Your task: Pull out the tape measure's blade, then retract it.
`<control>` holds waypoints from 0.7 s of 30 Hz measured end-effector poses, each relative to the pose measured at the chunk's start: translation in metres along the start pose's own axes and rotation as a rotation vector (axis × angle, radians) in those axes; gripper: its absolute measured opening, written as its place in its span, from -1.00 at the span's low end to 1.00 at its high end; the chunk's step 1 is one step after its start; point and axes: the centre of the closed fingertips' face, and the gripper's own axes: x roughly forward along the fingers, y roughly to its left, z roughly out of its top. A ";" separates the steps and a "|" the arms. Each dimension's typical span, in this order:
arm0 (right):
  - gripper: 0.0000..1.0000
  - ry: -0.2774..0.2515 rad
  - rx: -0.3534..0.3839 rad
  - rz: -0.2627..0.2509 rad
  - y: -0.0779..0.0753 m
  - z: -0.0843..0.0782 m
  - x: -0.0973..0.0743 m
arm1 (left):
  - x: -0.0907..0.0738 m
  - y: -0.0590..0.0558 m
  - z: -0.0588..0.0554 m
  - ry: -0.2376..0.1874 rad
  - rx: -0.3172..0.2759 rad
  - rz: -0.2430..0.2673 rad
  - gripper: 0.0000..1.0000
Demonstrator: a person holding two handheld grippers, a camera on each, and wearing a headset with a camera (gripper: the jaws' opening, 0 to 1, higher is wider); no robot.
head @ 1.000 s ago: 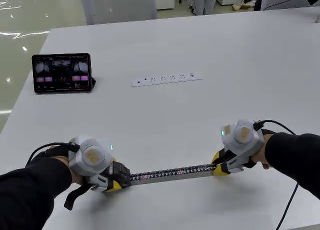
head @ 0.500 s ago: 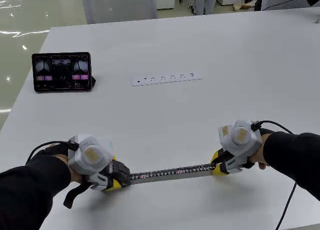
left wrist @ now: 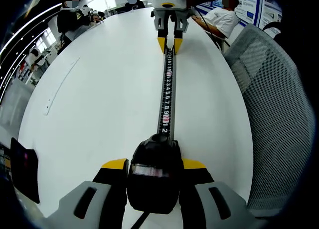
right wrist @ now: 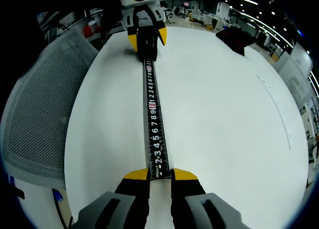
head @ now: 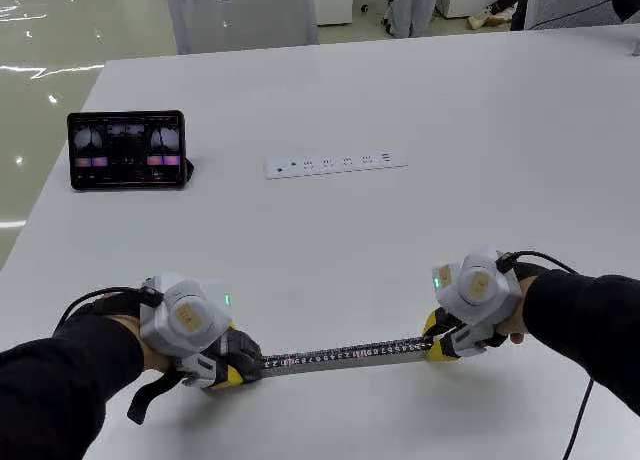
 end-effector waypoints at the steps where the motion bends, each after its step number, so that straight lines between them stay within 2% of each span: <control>1: -0.75 0.003 -0.005 0.000 0.000 0.000 0.000 | -0.001 0.000 0.000 0.000 -0.001 -0.001 -0.30; 8: -0.64 -0.005 -0.015 -0.006 -0.003 0.006 -0.002 | -0.012 0.005 -0.007 0.013 -0.033 -0.005 -0.25; 13: -0.58 -0.008 -0.009 -0.002 -0.003 0.009 -0.007 | -0.019 0.003 -0.008 0.005 -0.071 -0.014 -0.08; 18: -0.49 -0.008 0.009 0.002 0.001 0.006 -0.011 | -0.022 -0.001 -0.017 0.034 -0.035 -0.014 0.04; 21: -0.43 0.003 0.023 0.003 0.003 0.000 -0.011 | -0.024 -0.003 -0.017 0.031 -0.035 -0.018 0.10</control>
